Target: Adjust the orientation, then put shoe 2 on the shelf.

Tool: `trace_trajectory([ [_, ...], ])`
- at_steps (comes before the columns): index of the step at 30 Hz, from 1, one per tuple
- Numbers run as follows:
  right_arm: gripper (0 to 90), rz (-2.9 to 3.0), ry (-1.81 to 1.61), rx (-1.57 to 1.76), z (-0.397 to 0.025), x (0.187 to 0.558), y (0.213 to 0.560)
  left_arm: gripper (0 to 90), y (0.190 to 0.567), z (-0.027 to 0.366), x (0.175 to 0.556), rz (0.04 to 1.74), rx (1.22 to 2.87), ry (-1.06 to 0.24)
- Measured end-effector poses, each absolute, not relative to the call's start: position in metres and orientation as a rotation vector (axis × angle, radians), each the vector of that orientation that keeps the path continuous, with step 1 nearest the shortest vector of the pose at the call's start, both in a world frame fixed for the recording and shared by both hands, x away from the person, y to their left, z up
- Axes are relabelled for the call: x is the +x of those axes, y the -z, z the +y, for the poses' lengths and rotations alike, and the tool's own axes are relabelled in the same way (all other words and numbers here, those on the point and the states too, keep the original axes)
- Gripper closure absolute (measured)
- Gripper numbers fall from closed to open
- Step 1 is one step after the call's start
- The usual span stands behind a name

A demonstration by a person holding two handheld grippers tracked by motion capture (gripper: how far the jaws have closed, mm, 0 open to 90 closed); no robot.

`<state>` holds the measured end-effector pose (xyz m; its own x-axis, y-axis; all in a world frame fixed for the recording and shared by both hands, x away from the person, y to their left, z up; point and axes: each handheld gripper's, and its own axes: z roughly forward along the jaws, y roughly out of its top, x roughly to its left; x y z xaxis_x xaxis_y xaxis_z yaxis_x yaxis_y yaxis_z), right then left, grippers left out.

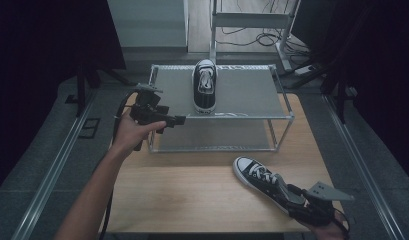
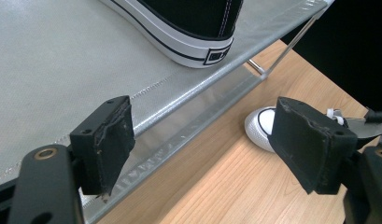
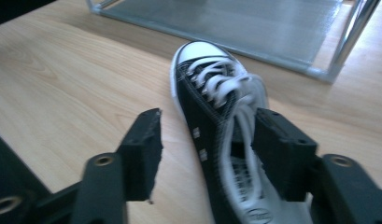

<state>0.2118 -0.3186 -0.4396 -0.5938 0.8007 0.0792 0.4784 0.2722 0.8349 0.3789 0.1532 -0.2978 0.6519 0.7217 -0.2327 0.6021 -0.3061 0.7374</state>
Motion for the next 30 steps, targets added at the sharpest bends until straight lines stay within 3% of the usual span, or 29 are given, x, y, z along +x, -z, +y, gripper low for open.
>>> trace_trajectory([
  [4, 27.8, 2.279, -1.185, 1.144, -0.326, 0.235, 0.432, 20.8, 0.3, 0.158, 0.376, 1.027, 2.011, -0.184],
  [8, 23.3, 2.349, -1.157, 1.11, -0.327, 0.247, 0.433, 20.8, 0.304, 0.162, 0.375, 1.037, 2.004, -0.18],
  [16, 20.3, 2.483, -1.08, 1.139, -0.325, 0.283, 0.437, 20.8, 0.313, 0.166, 0.367, 1.043, 2.005, -0.198],
  [30, 14.4, 2.69, -0.793, 1.099, -0.293, 0.312, 0.443, 20.8, 0.337, 0.163, 0.351, 1.047, 2.037, -0.196],
])
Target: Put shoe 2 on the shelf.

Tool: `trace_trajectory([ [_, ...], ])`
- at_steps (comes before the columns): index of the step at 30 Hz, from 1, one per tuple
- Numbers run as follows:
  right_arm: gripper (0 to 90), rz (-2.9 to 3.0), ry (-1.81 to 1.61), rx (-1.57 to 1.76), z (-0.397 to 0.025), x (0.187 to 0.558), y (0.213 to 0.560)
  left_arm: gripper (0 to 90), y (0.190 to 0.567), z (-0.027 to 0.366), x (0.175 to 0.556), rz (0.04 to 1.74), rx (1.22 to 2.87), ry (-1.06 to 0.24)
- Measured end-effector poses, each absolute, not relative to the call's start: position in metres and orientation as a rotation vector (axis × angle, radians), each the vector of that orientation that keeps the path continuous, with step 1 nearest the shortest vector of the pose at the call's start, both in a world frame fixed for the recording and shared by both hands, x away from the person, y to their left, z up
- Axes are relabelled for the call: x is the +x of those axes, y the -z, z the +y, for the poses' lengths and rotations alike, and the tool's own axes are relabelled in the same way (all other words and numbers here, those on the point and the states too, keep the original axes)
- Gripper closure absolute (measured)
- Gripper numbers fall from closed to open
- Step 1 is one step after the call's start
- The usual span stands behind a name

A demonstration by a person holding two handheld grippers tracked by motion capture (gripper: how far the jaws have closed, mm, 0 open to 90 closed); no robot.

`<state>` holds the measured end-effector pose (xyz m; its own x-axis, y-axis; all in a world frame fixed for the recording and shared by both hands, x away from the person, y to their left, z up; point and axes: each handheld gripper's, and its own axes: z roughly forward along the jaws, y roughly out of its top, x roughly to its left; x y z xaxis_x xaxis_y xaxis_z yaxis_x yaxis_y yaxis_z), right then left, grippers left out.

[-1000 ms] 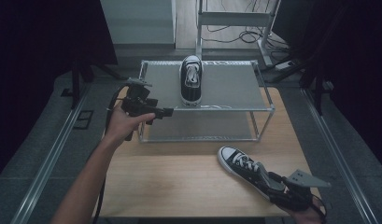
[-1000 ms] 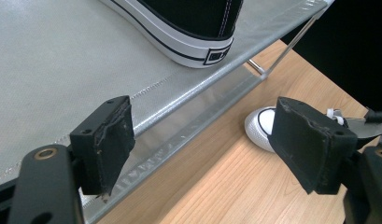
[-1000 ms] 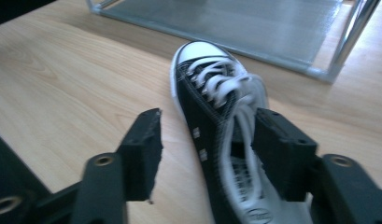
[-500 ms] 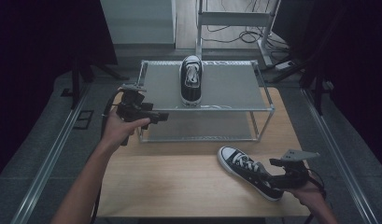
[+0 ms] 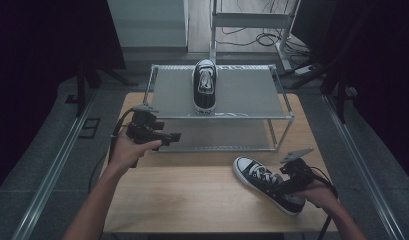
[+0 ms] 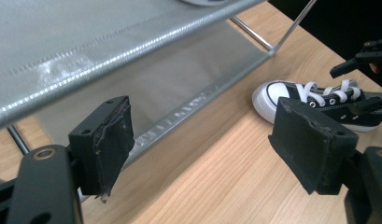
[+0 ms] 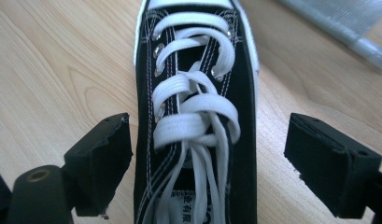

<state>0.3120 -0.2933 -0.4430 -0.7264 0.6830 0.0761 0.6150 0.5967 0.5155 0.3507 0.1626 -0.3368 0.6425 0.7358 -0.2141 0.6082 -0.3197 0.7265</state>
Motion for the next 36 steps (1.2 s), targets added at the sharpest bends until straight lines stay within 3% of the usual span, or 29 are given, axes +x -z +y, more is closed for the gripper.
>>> trace_trajectory([
  [19, 8.8, 2.866, -0.416, 1.104, -0.261, 0.333, 0.472, 20.8, 0.356, 0.17, 0.348, 1.087, 2.033, -0.171],
  [36, 15.4, 2.888, -0.456, 1.199, -0.269, 0.336, 0.472, 21.9, 0.36, 0.17, 0.348, 1.126, 2.053, -0.164],
])
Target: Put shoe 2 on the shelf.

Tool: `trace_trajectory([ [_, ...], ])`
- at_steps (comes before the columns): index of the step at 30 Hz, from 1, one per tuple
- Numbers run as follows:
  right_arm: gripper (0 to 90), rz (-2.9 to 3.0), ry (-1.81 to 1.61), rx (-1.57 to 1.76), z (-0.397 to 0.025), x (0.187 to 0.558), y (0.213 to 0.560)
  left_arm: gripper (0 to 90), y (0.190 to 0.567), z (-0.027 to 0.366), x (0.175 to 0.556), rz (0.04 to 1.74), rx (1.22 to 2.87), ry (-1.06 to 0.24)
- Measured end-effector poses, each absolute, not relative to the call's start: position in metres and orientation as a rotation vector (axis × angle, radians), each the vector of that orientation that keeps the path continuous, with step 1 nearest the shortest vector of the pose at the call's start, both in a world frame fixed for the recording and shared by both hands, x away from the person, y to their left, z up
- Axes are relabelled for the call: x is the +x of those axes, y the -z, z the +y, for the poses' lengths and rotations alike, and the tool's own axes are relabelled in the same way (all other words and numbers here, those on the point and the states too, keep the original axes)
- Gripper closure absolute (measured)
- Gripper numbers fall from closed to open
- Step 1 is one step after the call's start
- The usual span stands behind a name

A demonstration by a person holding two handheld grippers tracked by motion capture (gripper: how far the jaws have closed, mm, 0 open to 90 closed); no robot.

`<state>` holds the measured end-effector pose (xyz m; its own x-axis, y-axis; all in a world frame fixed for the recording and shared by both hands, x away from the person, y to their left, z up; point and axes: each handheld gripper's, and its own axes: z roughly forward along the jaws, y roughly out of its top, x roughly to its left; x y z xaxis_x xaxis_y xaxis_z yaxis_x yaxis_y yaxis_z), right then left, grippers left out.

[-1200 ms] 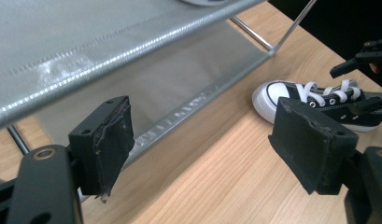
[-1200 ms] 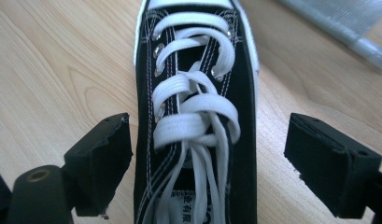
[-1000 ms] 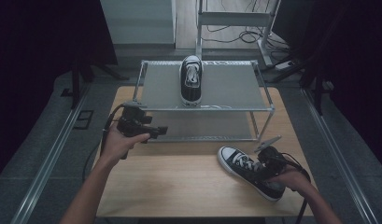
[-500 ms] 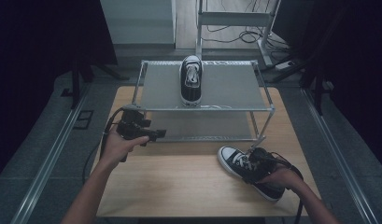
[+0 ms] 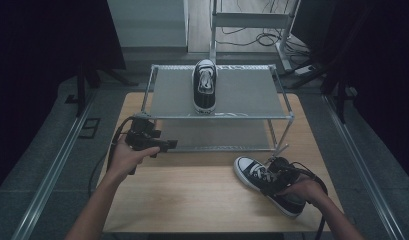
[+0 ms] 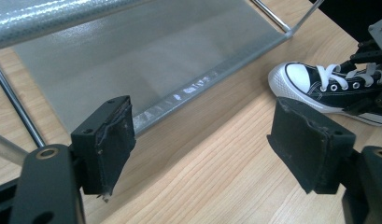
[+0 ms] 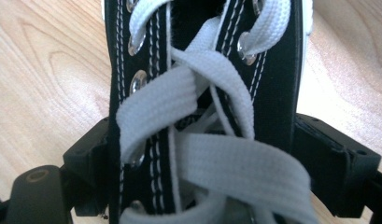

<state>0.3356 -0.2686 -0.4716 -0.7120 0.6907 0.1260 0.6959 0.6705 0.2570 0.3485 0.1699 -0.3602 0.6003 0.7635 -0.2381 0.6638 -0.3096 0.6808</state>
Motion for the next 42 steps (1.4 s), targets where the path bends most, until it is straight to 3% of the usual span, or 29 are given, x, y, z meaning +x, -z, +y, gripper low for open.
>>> trace_trajectory([
  [21, 15.8, -2.863, 0.619, -1.023, -0.256, 0.323, 0.418, 22.1, 0.366, 0.166, 0.349, 1.13, 2.068, -0.145],
  [36, 15.9, -2.881, 0.67, -0.934, -0.249, 0.327, 0.385, 22.3, 0.406, 0.158, 0.333, 1.116, 2.052, -0.066],
  [42, 16.0, -2.885, 0.667, -0.918, -0.243, 0.33, 0.376, 22.4, 0.422, 0.153, 0.327, 1.119, 2.089, -0.09],
])
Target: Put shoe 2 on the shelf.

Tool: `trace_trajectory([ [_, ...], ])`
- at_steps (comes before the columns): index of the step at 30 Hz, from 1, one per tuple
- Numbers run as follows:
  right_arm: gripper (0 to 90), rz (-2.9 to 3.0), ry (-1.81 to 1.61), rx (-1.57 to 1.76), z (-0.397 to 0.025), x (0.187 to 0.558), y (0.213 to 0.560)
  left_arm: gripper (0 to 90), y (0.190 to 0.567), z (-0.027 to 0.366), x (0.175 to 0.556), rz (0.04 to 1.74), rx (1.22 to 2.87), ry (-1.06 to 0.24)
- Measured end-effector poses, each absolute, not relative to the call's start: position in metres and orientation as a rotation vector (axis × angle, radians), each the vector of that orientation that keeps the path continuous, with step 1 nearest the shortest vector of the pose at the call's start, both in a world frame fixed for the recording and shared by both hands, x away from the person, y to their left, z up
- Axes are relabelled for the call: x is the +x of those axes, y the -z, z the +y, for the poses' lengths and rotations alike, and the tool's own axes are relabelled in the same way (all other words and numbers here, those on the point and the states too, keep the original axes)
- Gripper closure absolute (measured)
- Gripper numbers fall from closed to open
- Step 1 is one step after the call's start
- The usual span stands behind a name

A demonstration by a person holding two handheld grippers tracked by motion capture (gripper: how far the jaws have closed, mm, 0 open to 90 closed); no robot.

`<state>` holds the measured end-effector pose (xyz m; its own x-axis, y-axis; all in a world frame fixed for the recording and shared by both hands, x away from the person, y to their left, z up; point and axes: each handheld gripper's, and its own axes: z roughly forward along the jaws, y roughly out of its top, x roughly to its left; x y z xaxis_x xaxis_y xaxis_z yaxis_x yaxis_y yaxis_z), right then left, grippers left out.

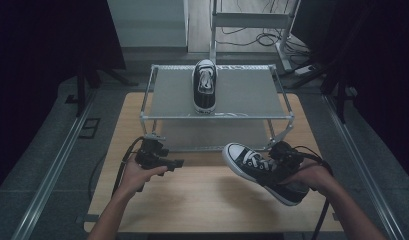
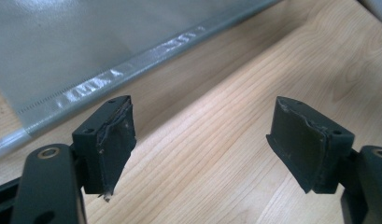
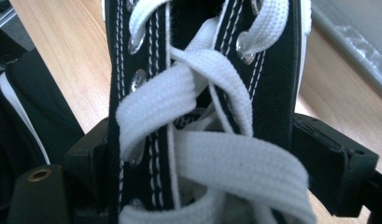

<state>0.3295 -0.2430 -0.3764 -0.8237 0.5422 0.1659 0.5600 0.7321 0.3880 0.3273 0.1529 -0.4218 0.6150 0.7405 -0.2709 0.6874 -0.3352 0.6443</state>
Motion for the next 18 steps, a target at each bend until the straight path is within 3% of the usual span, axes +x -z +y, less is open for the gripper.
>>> trace_trajectory([
  [18, 16.1, -2.86, 0.746, -0.923, -0.239, 0.335, 0.341, 22.2, 0.449, 0.159, 0.302, 1.118, 2.084, -0.123],
])
